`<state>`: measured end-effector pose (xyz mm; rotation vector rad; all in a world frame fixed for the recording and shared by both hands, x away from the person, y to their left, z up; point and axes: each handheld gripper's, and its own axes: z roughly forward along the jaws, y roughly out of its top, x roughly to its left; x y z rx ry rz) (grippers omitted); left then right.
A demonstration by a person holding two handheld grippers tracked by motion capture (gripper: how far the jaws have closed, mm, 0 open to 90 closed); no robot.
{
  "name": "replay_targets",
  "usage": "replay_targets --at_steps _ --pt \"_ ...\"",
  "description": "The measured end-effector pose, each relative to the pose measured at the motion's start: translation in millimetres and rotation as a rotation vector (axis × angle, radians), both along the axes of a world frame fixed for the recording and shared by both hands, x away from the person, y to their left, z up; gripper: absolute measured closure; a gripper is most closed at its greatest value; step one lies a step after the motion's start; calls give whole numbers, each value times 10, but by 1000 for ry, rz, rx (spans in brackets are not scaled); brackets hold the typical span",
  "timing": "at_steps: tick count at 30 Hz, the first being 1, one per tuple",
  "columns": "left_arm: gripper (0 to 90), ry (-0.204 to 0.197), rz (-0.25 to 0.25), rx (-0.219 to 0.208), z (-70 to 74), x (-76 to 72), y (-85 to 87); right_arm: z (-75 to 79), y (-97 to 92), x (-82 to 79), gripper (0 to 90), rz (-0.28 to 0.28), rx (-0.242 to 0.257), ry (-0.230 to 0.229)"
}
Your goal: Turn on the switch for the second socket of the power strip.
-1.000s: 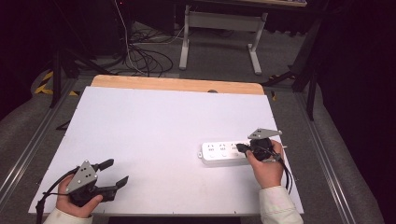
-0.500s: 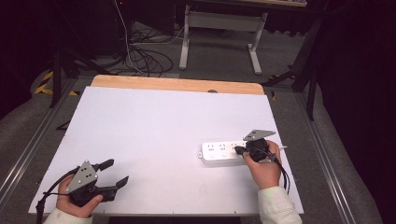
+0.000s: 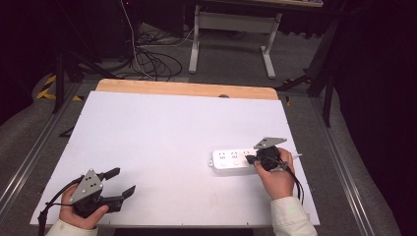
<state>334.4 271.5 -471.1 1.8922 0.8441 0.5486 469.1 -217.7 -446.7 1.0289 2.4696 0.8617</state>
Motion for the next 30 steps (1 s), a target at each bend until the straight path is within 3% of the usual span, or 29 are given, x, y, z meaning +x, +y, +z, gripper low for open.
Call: replay_targets --at_steps 30 --pt "226 0 3 -2 -3 -6 3 -32 52 -11 900 -7 -45 -1"
